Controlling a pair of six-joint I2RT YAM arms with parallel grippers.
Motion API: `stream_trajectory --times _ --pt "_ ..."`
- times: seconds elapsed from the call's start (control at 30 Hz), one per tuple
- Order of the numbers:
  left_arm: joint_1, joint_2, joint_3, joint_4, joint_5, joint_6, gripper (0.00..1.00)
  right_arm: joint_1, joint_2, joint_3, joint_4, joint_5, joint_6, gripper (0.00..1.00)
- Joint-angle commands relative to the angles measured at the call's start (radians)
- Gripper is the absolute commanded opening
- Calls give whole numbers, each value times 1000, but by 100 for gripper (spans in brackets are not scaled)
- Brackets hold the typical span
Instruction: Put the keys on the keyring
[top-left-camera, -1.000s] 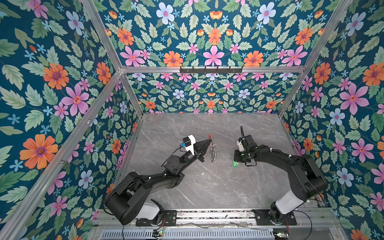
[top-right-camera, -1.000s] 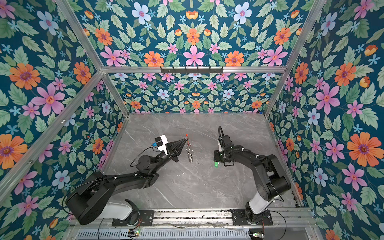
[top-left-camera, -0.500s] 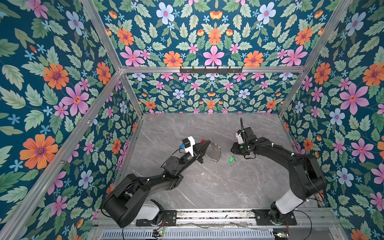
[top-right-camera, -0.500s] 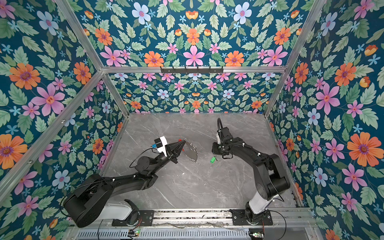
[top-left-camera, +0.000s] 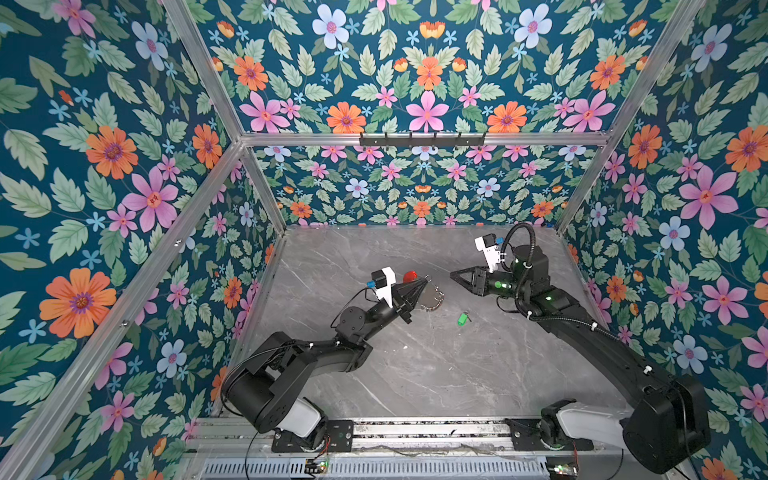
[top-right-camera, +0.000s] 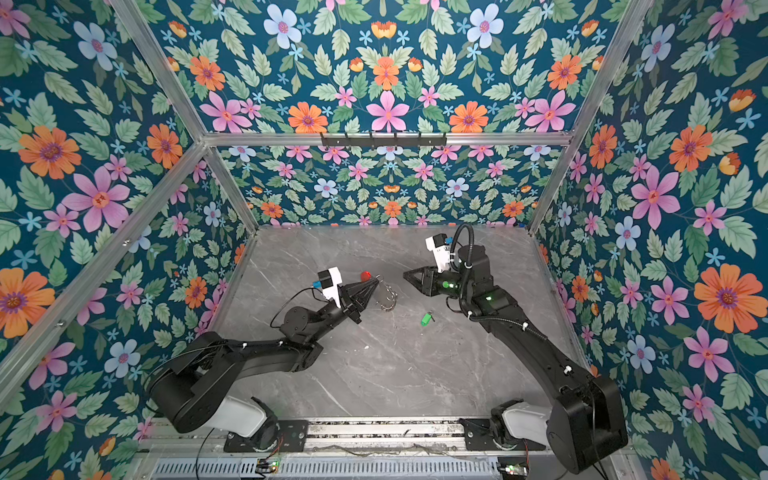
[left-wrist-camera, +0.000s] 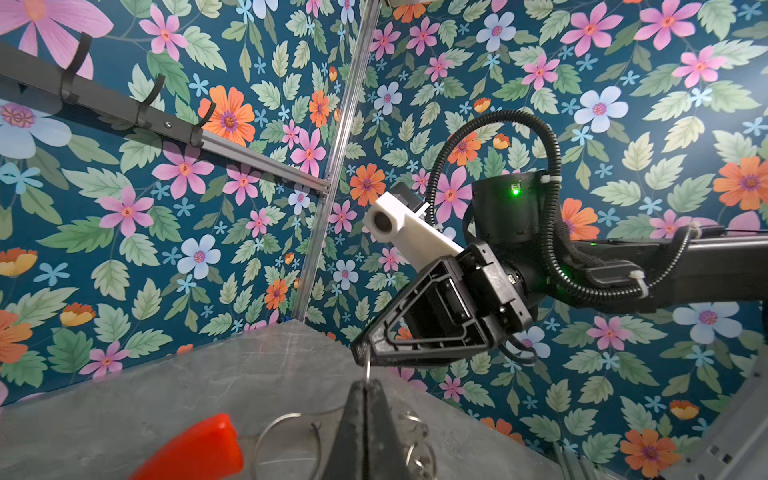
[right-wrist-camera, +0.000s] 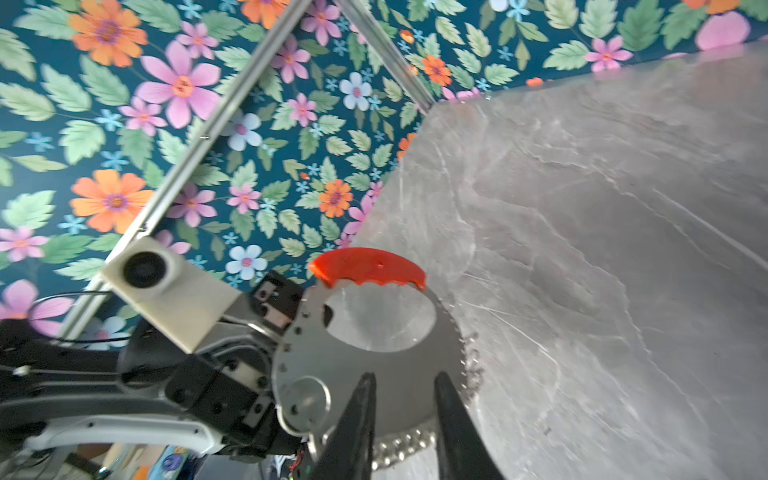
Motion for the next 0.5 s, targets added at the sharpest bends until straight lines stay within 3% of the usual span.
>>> stream_trajectory --times 0.0,0.47 --pt "1 14 25 109 41 -78 0 9 -6 10 133 -119 59 22" --pt "1 49 76 110 67 -159 0 71 6 43 122 -121 31 18"
